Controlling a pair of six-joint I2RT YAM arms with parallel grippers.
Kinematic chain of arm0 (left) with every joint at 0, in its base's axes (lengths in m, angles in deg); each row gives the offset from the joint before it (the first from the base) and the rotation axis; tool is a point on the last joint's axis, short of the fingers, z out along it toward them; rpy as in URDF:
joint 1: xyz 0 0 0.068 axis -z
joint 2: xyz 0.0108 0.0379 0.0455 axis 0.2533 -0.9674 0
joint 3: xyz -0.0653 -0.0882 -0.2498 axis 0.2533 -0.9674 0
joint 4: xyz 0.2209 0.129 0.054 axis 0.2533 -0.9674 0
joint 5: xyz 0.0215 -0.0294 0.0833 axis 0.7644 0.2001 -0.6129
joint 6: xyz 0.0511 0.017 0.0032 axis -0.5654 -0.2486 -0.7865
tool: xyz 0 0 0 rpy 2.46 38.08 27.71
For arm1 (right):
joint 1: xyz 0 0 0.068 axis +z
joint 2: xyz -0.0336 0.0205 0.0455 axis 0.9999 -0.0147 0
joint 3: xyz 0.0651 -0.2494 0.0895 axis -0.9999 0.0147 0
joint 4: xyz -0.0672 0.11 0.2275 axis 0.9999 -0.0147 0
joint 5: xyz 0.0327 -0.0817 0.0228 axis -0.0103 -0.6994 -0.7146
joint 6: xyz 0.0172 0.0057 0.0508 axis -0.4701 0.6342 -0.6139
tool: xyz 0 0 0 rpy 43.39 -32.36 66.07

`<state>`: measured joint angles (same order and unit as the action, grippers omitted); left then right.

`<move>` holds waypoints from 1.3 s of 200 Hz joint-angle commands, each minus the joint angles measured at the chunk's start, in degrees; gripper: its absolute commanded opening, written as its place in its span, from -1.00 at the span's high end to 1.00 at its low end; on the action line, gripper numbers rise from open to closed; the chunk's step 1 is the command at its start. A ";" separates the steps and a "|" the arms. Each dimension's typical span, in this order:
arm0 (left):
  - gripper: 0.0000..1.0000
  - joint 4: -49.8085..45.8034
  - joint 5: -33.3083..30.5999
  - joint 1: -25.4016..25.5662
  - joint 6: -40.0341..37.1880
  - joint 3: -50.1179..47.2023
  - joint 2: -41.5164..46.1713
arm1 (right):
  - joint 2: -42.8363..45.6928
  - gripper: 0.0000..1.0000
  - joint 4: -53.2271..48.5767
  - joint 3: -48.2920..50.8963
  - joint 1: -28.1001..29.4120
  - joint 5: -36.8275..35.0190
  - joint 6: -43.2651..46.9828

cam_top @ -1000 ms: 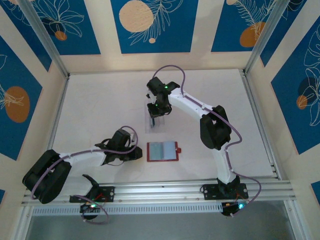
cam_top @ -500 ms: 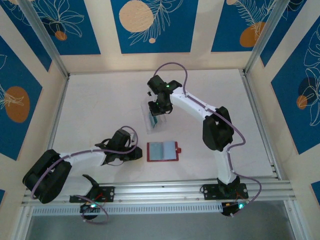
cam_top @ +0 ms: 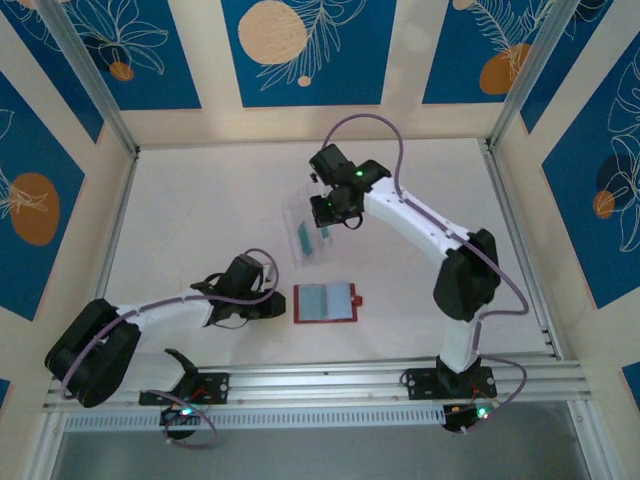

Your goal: Put the credit cards into the card holder

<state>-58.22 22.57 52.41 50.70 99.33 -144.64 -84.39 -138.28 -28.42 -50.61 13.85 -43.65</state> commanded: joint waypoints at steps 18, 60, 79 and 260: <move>0.58 -5.49 -1.57 2.39 -4.22 5.97 -0.48 | 11.33 1.00 4.49 10.45 0.34 0.15 -2.31; 0.57 -6.21 -1.60 5.22 -6.12 11.26 -5.12 | 23.13 1.00 13.66 29.19 -0.21 6.00 -4.94; 0.57 -6.60 -1.41 5.85 -7.16 13.53 -7.98 | 27.27 1.00 18.51 36.47 -0.73 9.70 -6.32; 0.59 -2.63 -2.61 7.43 -5.94 10.41 -16.93 | 27.96 1.00 44.47 58.22 -4.16 28.64 -12.34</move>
<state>-58.94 21.55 58.75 44.36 112.55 -160.53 -54.90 -97.58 28.97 -54.44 38.92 -55.06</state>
